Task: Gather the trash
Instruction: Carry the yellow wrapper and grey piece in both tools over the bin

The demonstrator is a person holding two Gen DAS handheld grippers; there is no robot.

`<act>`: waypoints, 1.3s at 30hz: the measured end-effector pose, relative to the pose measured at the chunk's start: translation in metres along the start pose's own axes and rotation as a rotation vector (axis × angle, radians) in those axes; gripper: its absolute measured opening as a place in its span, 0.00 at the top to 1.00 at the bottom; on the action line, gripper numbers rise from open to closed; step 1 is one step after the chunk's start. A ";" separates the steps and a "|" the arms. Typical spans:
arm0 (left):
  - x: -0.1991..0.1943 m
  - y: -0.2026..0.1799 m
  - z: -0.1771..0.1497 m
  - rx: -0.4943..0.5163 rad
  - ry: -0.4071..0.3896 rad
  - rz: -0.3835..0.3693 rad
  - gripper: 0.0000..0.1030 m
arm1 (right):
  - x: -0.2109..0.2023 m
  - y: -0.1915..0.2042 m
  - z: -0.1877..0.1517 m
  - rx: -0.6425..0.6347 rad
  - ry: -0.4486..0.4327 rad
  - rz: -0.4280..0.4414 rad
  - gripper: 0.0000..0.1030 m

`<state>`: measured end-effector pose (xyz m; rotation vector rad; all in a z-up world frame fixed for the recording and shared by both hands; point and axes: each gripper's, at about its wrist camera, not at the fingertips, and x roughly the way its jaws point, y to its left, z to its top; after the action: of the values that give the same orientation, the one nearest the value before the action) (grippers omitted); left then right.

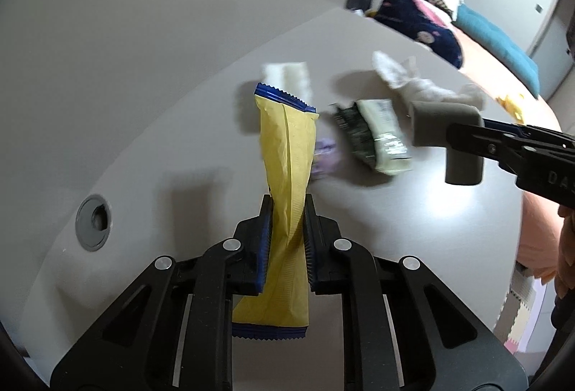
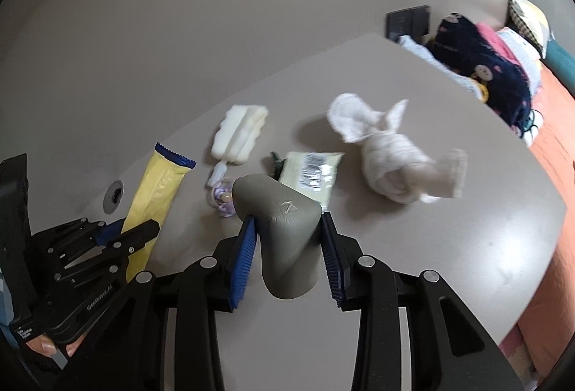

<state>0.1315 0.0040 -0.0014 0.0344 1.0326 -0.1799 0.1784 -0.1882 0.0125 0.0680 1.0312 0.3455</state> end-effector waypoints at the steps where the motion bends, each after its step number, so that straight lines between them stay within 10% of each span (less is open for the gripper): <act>1: -0.001 -0.006 0.003 0.008 -0.003 -0.008 0.85 | -0.005 -0.004 0.000 0.004 -0.006 -0.003 0.63; 39: 0.020 -0.307 0.025 0.386 0.047 -0.264 0.85 | -0.146 -0.247 -0.091 0.379 -0.144 -0.195 0.63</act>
<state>0.1120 -0.3038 0.0110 0.2533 1.0344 -0.6198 0.0948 -0.4770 0.0331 0.3266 0.9401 -0.0349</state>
